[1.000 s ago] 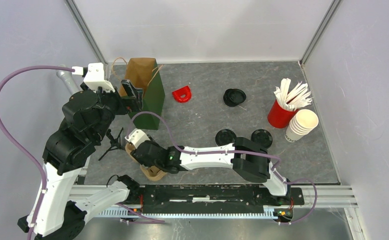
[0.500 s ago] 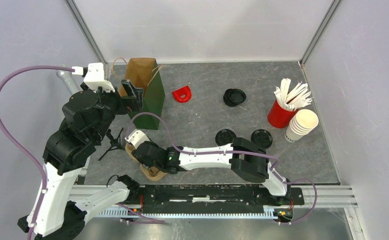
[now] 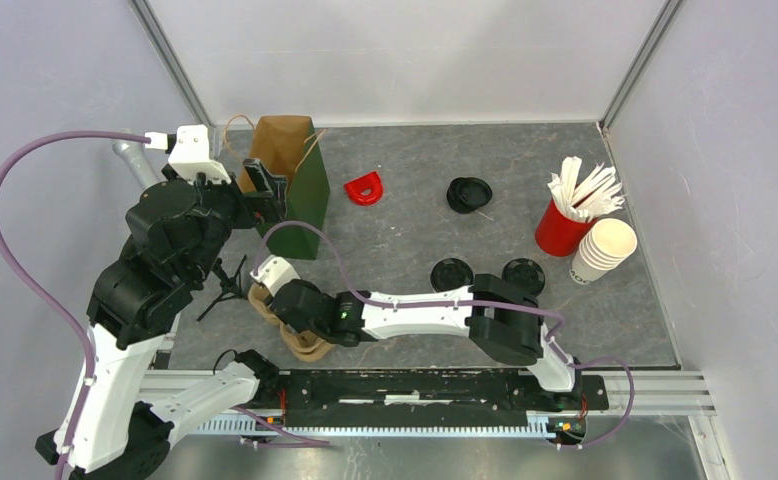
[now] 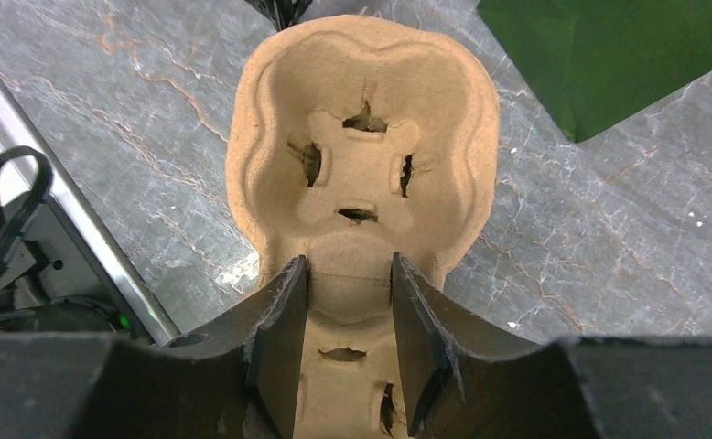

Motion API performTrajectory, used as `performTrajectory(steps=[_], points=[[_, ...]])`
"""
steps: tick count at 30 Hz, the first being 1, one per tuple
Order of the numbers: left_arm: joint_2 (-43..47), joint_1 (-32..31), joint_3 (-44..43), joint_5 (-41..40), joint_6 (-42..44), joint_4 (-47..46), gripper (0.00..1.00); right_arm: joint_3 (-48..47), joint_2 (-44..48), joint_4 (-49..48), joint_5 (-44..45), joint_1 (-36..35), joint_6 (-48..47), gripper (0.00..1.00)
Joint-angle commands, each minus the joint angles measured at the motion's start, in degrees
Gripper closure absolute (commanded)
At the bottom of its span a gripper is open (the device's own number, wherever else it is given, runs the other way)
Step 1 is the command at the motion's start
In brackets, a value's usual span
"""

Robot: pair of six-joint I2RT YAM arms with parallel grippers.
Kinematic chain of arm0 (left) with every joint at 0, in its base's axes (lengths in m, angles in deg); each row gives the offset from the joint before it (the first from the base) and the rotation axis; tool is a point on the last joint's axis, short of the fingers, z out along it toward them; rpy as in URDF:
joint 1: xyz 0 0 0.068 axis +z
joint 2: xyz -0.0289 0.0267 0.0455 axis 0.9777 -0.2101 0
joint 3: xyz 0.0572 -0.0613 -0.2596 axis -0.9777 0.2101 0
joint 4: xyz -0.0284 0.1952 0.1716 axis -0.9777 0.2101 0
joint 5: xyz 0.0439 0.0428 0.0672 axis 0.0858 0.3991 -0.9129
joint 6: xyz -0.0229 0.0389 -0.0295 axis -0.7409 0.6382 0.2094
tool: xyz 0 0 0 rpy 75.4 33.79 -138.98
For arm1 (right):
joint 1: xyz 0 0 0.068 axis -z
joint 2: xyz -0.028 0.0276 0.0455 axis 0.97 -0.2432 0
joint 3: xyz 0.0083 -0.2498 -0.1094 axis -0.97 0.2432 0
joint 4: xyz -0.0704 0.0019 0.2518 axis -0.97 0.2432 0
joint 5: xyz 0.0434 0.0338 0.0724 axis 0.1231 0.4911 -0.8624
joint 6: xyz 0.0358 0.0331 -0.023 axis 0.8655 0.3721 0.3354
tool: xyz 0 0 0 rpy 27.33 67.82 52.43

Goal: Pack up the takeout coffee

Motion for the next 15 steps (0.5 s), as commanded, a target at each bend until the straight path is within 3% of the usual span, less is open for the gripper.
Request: performTrajectory(steps=[1, 11, 15], points=[[-0.15, 0.33, 0.13, -0.03, 2.2, -2.19, 0.0, 0.72, 5.91, -5.03, 0.4, -0.21, -0.84, 0.58], [-0.43, 0.34, -0.17, -0.73, 2.55, -2.03, 0.0, 1.61, 7.85, -4.54, 0.18, -0.21, -2.56, 0.58], [-1.22, 0.34, -1.43, -1.15, 2.56, -1.19, 0.0, 6.97, 12.51, -5.86, 1.76, 0.27, -3.71, 0.58]])
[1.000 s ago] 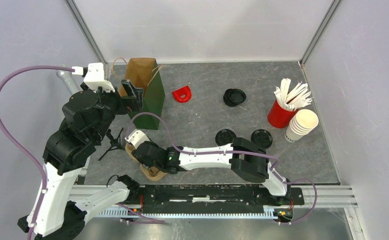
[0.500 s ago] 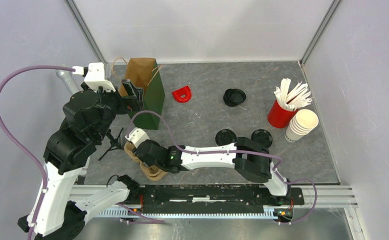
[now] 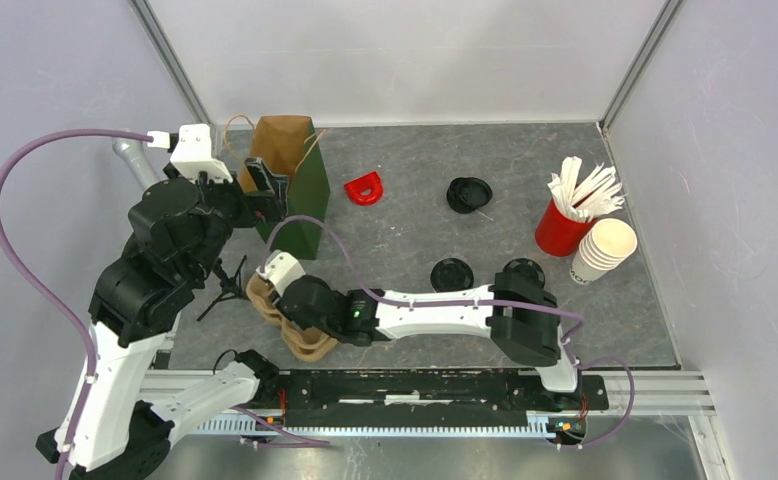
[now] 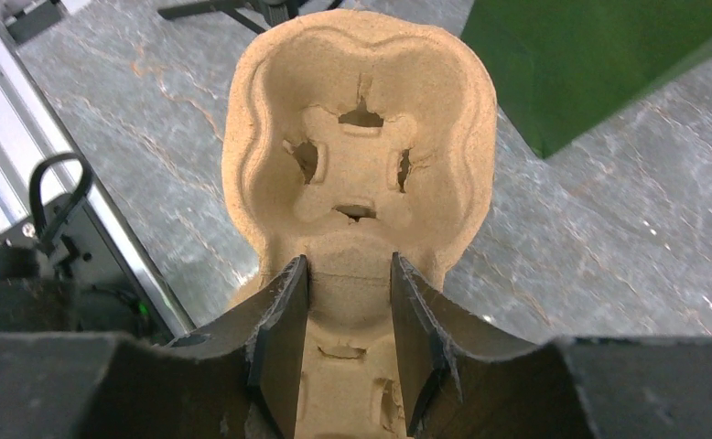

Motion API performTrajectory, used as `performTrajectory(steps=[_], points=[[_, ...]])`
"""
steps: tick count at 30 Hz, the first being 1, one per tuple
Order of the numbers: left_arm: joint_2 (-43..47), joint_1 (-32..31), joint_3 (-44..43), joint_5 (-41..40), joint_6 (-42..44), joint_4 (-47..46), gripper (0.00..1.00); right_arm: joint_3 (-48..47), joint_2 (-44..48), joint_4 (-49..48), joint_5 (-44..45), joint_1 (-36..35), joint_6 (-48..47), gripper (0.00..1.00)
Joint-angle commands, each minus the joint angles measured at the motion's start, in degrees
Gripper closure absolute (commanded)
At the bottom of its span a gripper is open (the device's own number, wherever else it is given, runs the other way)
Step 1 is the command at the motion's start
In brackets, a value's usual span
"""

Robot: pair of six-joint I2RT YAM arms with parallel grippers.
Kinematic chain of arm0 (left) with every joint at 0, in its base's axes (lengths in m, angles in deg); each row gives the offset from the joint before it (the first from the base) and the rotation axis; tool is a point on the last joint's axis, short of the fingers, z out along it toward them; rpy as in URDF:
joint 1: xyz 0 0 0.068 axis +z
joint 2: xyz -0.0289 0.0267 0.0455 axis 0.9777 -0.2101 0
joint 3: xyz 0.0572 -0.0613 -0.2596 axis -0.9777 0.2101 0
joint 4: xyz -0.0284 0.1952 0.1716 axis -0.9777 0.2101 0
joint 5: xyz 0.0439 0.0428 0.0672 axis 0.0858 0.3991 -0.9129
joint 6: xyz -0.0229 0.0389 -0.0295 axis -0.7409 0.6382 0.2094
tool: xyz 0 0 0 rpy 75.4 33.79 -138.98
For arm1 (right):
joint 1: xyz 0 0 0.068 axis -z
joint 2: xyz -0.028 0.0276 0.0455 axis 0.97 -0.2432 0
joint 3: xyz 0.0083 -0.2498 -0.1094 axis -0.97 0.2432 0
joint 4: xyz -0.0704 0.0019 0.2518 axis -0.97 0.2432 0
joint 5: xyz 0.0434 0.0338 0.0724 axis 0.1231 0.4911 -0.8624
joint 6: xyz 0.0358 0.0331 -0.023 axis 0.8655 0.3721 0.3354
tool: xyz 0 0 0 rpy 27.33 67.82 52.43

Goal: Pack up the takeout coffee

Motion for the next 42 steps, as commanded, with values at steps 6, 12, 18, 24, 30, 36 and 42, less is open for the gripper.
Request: performTrajectory(steps=[6, 12, 18, 24, 30, 36, 42], points=[[-2.22, 0.32, -3.71, -0.94, 2.28, -0.52, 0.0, 13.99, 16.53, -5.81, 4.11, 0.66, -4.21, 0.58], [-6.42, 0.4, -4.88, -6.98, 5.31, 0.7, 0.0, 25.36, 27.72, -5.26, 9.18, 1.94, -4.07, 0.58], [-12.1, 4.15, -7.69, -7.04, 5.93, 1.53, 0.03, 36.68, 40.71, -4.41, 13.14, 3.13, -3.86, 0.58], [-21.83, 15.56, -14.23, 2.21, 6.59, 4.32, 0.04, 41.85, 50.39, -1.93, 13.64, 3.11, -3.85, 0.59], [-27.37, 22.88, -17.34, 4.95, 9.16, 2.41, 0.04, 43.56, 57.91, -1.2, 13.44, 3.12, -5.31, 0.58], [-32.67, 29.13, -20.28, 8.97, 9.21, 4.14, 0.03, 44.64, 62.98, -1.36, 13.09, 3.11, -6.99, 0.58], [-33.29, 32.2, -16.02, 14.5, 8.08, 2.27, 0.07, 45.36, 66.17, -0.99, 12.29, 3.1, -7.49, 0.58]])
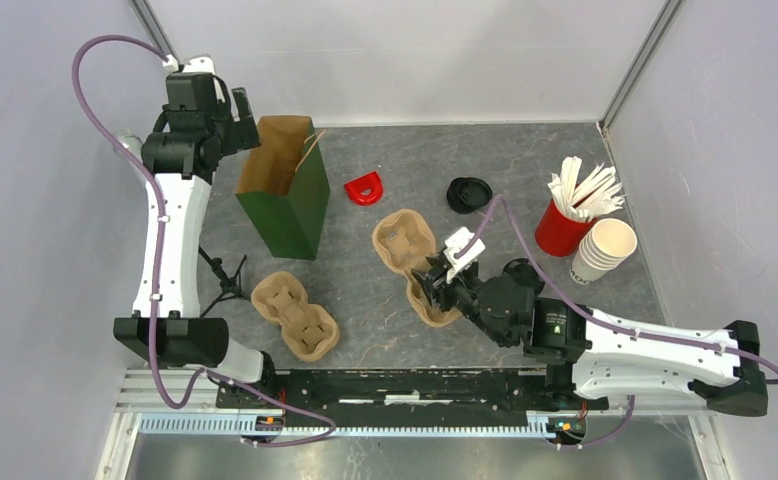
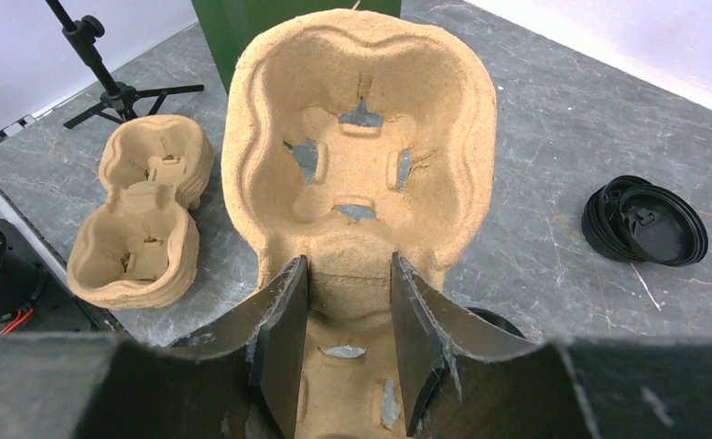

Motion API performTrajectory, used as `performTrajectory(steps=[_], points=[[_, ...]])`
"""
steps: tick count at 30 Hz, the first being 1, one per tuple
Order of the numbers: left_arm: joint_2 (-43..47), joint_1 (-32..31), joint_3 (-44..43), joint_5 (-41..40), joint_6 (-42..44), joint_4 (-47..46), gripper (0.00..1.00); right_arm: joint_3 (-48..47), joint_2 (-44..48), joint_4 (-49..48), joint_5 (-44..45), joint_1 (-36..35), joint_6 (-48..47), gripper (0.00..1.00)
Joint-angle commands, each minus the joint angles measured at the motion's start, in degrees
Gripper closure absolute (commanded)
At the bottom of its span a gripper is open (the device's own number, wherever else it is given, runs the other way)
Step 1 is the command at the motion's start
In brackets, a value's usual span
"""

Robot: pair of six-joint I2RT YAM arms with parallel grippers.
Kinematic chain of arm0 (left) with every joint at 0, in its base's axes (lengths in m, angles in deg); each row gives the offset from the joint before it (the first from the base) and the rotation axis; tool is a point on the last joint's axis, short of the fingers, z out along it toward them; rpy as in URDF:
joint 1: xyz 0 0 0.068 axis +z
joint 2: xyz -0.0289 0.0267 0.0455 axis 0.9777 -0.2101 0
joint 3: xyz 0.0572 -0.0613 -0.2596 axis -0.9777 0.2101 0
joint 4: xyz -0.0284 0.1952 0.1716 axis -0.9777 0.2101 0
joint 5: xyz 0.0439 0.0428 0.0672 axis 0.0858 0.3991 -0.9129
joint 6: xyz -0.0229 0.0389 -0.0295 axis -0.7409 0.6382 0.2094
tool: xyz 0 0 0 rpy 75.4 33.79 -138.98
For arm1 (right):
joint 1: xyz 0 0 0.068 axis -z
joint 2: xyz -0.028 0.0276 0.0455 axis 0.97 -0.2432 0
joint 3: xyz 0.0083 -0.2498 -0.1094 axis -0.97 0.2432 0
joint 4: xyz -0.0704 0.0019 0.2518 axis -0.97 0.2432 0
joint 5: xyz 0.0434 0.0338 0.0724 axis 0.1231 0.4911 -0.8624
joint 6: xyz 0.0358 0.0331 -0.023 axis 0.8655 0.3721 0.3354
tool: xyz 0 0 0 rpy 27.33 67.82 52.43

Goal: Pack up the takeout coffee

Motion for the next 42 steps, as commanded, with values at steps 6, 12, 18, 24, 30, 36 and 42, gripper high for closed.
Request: performTrajectory(steps=[6, 12, 18, 24, 30, 36, 42], points=[[-0.84, 0.81, 7.0, 9.37, 2.84, -6.06, 0.11, 0.97, 5.47, 0.11, -1.74, -0.22, -0.49, 0.58], [-3.16, 0.97, 8.77, 1.59, 4.42, -5.89, 0.17, 1.24, 8.27, 0.55, -2.66, -0.15, -0.49, 0.59], [-3.74, 1.08, 10.93, 4.76, 5.49, -7.26, 0.27, 1.83, 9.11, 0.95, -2.88, -0.15, -0.56, 0.59], [-2.44, 1.1, 15.33, 13.78, 4.65, -8.06, 0.66, 2.48, 10.21, 0.02, -4.11, -0.2, -0.35, 0.59], [1.63, 1.06, 17.14, 19.94, 2.89, -10.41, 0.97, 3.2, 12.03, -0.2, -3.47, -0.16, -0.82, 0.59], [7.08, 0.9, 17.12, 26.37, 0.6, -12.32, 0.98, 2.7, 13.97, -0.15, -3.86, -0.15, -0.49, 0.58], [11.98, -0.71, 19.23, 29.53, -1.28, -10.01, 0.98, 1.23, 13.79, -0.57, -4.83, -0.19, -0.04, 0.58]])
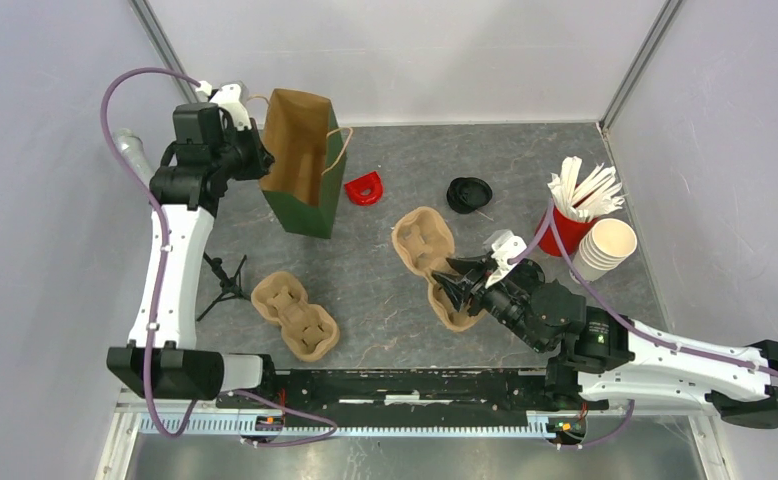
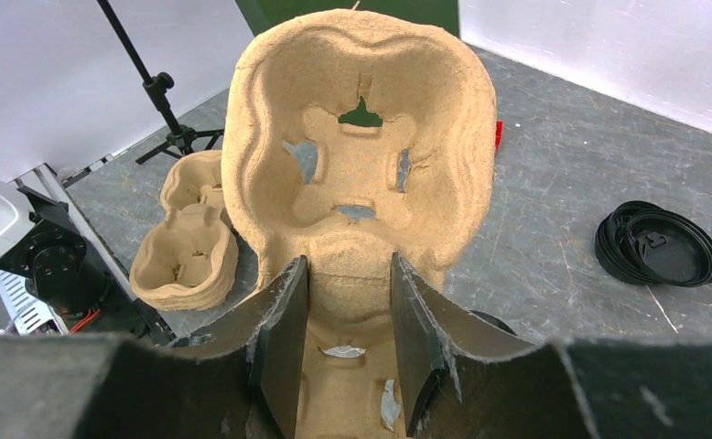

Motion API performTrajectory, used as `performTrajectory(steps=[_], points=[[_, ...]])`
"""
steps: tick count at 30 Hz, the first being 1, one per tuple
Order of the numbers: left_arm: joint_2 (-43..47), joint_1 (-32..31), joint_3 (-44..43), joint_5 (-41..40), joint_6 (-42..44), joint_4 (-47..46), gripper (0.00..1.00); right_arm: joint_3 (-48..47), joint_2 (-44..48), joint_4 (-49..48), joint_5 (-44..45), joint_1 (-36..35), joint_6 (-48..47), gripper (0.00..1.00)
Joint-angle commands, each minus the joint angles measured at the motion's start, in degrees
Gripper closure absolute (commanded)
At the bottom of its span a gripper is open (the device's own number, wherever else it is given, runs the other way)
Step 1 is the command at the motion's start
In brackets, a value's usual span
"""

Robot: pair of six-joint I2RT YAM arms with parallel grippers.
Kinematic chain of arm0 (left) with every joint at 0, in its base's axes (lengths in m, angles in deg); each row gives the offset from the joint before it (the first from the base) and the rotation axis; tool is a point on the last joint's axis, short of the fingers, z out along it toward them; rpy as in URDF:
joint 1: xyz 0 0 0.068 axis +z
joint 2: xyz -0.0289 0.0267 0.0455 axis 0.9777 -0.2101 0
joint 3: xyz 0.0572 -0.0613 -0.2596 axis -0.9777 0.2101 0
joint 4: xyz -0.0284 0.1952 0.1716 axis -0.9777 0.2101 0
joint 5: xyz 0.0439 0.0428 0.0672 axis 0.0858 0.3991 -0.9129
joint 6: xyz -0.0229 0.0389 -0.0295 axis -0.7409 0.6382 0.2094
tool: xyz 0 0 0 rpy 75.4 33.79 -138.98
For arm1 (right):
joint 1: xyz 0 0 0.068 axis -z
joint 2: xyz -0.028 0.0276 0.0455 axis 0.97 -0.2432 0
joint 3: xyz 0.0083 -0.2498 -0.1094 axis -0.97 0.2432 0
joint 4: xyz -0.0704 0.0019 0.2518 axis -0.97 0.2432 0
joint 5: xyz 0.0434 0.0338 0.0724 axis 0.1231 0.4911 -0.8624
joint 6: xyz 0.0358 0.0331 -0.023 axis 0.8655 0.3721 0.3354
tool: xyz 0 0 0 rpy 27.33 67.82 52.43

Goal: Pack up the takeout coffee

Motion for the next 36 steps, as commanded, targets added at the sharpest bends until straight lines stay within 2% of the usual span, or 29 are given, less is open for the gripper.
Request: performTrajectory(steps=[1, 5, 10, 14, 19, 26, 31, 36], points=[[4.87, -1.61, 2.52, 4.76, -4.75, -0.93, 0.98, -2.53, -0.2, -2.25, -1.45, -0.16, 0.17, 0.58], [9.25, -5.48, 6.59, 5.64, -9.53, -2.37, 0.98, -4.29, -0.63, -2.3, -3.31, -0.21, 0.08, 0.58], [13.21, -13.58, 11.85, -0.77, -16.3, -4.24, 0.98, -6.66, -0.21, -1.0, -1.81, -0.15, -0.14, 0.58], [15.65, -16.04, 16.82, -4.66, -24.49, -5.18, 0.98, -6.74, 2.0, -0.68, -0.2, -0.15, -0.29, 0.58], [18.75, -19.42, 24.5, -4.98, -30.7, -9.18, 0.98, -6.4, 4.26, 0.13, 2.16, -0.15, -0.61, 0.58], [24.17, -28.32, 32.32, -15.18, -40.23, -14.11, 0.96, -8.52, 2.91, 3.54, 4.38, -0.2, -0.93, 0.57], [26.8, -30.8, 39.64, -14.89, -48.06, -20.93, 0.87, -9.65, 1.03, 2.65, 4.88, -0.17, -0.44, 0.57], [28.82, -32.75, 39.26, -15.8, -48.99, -21.66, 0.46, -13.47, -3.68, 1.66, 5.86, -0.16, -1.13, 0.57]])
